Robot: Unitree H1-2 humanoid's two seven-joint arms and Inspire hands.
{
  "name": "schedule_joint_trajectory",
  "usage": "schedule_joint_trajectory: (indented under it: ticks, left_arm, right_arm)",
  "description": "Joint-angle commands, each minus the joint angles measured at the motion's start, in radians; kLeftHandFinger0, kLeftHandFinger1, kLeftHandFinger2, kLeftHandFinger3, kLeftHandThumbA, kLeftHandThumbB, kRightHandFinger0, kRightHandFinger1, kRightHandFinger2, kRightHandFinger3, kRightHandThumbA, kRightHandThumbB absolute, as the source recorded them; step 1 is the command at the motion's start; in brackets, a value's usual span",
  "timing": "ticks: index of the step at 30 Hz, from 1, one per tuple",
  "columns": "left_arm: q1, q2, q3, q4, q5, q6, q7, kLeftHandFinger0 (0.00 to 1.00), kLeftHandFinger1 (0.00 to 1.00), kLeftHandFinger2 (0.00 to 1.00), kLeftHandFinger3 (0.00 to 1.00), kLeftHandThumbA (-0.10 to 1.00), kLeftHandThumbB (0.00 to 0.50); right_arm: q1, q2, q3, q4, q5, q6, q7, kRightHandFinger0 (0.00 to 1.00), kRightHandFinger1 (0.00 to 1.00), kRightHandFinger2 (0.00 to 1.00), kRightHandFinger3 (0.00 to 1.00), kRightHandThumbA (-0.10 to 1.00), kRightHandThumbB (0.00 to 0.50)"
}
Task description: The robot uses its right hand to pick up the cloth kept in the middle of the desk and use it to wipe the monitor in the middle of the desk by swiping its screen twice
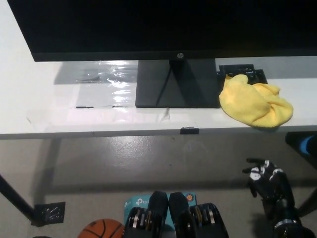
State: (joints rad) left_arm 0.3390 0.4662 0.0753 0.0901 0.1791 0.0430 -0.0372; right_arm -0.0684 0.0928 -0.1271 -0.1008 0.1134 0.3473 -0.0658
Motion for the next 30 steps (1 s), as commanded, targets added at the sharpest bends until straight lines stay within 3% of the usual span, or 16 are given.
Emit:
schedule_joint_trajectory:
  ticks: [1,3,4,7,8,11,13,15,18,19,21,22,23,24,25,30]
  left_arm:
    - [0.021,0.011,0.012,-0.032,0.015,-0.008,0.001,0.54,0.57,0.72,0.90,-0.02,0.022]
    - [0.025,0.013,0.011,-0.044,0.020,0.003,-0.001,0.54,0.57,0.72,0.90,-0.01,0.018]
    - [0.026,0.010,0.016,-0.048,0.011,0.008,-0.003,0.54,0.56,0.72,0.90,-0.03,0.024]
    - [0.023,0.013,0.014,-0.037,0.015,0.001,-0.002,0.55,0.58,0.73,0.90,-0.03,0.022]
    - [0.021,0.013,0.013,-0.031,0.017,0.002,-0.001,0.55,0.58,0.73,0.91,-0.02,0.021]
    - [0.019,0.012,0.014,-0.027,0.015,0.001,-0.001,0.55,0.58,0.73,0.91,-0.02,0.020]
    - [0.023,0.010,0.016,-0.027,0.011,-0.006,-0.002,0.55,0.57,0.72,0.90,-0.03,0.028]
    - [0.027,0.007,0.015,-0.033,0.009,0.004,-0.003,0.55,0.58,0.72,0.90,-0.04,0.030]
    - [0.023,0.010,0.011,-0.016,0.019,-0.009,0.001,0.54,0.57,0.71,0.90,-0.01,0.024]
    - [0.022,0.010,0.012,-0.016,0.018,-0.008,0.001,0.54,0.57,0.71,0.90,0.00,0.025]
    - [0.022,0.009,0.012,-0.017,0.018,-0.010,0.001,0.53,0.56,0.71,0.89,-0.01,0.024]
    - [0.021,0.008,0.011,-0.017,0.020,-0.014,0.003,0.52,0.55,0.70,0.89,-0.02,0.023]
    - [0.020,0.008,0.012,-0.014,0.017,-0.018,0.003,0.52,0.55,0.70,0.89,-0.02,0.022]
    - [0.020,0.008,0.012,-0.010,0.014,-0.025,0.001,0.52,0.55,0.70,0.89,-0.02,0.022]
    - [0.018,0.009,0.010,-0.010,0.019,-0.020,0.002,0.52,0.55,0.70,0.89,-0.03,0.028]
    - [0.014,0.010,0.010,0.005,0.020,-0.030,0.002,0.53,0.56,0.70,0.88,-0.02,0.031]
  right_arm:
    - [-0.008,-0.016,0.042,-0.105,-0.019,-0.058,0.027,0.00,0.19,0.37,0.69,-0.05,0.000]
    - [-0.027,-0.034,0.065,-0.158,-0.033,-0.027,0.032,0.00,0.18,0.36,0.80,0.01,0.027]
    - [-0.057,-0.072,0.101,-0.182,-0.083,-0.091,0.049,0.00,0.19,0.40,0.90,0.00,0.042]
    - [-0.104,-0.130,0.144,-0.228,-0.141,-0.110,0.053,0.06,0.27,0.52,0.93,0.15,0.107]
    - [-0.163,-0.183,0.164,-0.256,-0.180,-0.138,0.075,0.18,0.37,0.59,0.94,0.23,0.124]
    - [-0.194,-0.221,0.186,-0.272,-0.205,-0.142,0.069,0.24,0.45,0.59,0.94,0.27,0.132]
    - [-0.273,-0.279,0.197,-0.262,-0.244,-0.152,0.075,0.34,0.54,0.63,0.91,0.26,0.166]
    - [-0.302,-0.311,0.204,-0.241,-0.260,-0.140,0.077,0.37,0.58,0.66,0.92,0.23,0.176]
    - [-0.358,-0.377,0.239,-0.204,-0.337,-0.073,0.090,0.71,0.91,0.84,0.96,0.38,0.210]
    - [-0.368,-0.387,0.245,-0.195,-0.343,-0.067,0.091,0.79,0.96,0.87,0.96,0.39,0.213]
    - [-0.395,-0.407,0.252,-0.163,-0.351,-0.057,0.096,0.85,1.00,0.93,0.97,0.37,0.228]
    - [-0.414,-0.428,0.262,-0.128,-0.362,-0.046,0.111,0.96,1.00,1.00,1.00,0.38,0.237]
    - [-0.417,-0.431,0.265,-0.120,-0.363,-0.040,0.113,0.99,1.00,1.00,1.00,0.39,0.249]
    - [-0.421,-0.434,0.268,-0.109,-0.364,-0.032,0.116,1.00,1.00,1.00,1.00,0.40,0.247]
    - [-0.429,-0.450,0.293,-0.077,-0.405,0.002,0.124,1.00,1.00,1.00,1.00,0.49,0.276]
    - [-0.448,-0.465,0.316,0.005,-0.439,0.013,0.127,1.00,1.00,1.00,1.00,0.51,0.316]
